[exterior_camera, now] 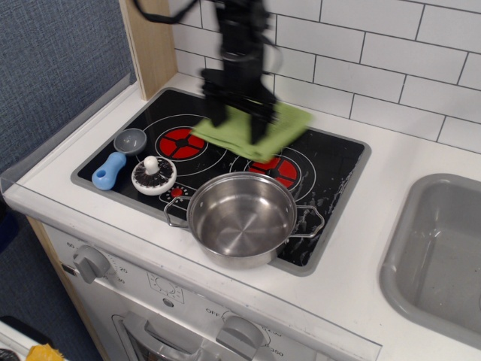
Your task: Move the green towel to the back left corner of stove top
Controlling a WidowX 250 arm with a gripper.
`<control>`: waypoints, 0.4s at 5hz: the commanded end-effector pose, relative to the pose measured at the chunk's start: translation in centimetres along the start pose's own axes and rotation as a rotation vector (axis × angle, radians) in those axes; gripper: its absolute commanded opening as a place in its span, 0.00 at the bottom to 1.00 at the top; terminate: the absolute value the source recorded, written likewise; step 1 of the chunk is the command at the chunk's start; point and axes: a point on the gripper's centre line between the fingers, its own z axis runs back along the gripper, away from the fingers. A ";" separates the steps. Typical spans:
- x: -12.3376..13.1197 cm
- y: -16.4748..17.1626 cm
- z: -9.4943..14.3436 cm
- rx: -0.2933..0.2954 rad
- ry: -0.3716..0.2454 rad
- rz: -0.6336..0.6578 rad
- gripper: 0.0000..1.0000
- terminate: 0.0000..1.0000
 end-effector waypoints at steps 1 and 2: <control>-3.3 7.8 -0.2 0.029 0.047 0.107 1.00 0.00; -3.3 7.5 -0.5 0.006 0.049 0.080 1.00 0.00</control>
